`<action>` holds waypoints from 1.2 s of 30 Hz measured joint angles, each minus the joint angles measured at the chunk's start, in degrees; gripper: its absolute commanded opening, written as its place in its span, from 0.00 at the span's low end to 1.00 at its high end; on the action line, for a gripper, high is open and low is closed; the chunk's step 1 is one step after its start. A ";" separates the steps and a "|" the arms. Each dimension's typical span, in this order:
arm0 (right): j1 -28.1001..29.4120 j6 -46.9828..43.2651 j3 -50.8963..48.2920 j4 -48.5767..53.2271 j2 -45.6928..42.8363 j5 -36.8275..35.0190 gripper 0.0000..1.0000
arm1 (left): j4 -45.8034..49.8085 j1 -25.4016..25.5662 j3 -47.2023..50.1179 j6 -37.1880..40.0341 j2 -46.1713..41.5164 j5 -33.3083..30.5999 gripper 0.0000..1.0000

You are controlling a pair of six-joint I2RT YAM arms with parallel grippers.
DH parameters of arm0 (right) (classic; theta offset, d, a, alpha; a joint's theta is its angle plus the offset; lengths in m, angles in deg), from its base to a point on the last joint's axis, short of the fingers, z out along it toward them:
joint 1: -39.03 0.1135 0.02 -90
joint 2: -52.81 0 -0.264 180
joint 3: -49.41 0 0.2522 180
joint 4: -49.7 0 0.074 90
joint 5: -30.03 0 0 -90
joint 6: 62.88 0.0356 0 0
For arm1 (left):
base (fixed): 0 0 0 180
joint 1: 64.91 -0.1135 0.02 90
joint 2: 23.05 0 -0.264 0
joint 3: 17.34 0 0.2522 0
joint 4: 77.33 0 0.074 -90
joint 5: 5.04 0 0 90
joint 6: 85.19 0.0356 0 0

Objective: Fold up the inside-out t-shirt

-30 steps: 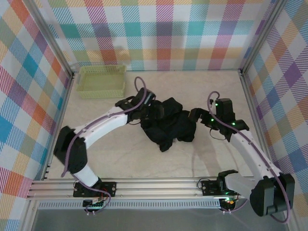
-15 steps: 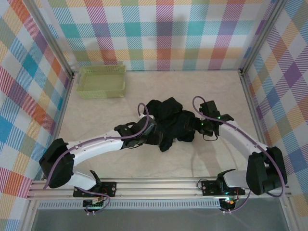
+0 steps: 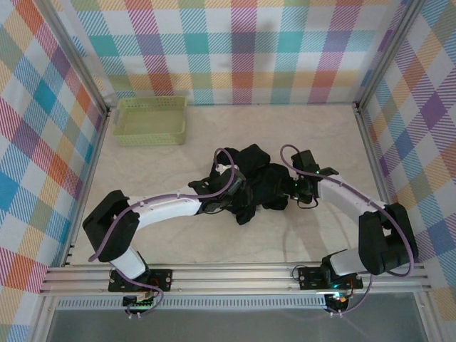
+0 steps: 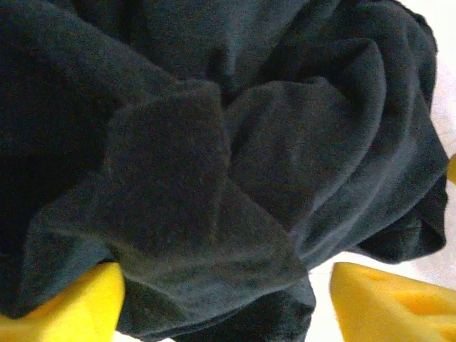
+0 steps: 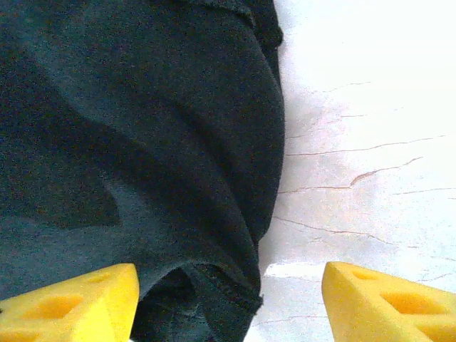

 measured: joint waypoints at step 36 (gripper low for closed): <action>1.95 0.15 -1.62 -5.44 7.67 6.43 0.33 | -4.28 -7.41 13.35 -3.45 -9.22 -2.05 0.01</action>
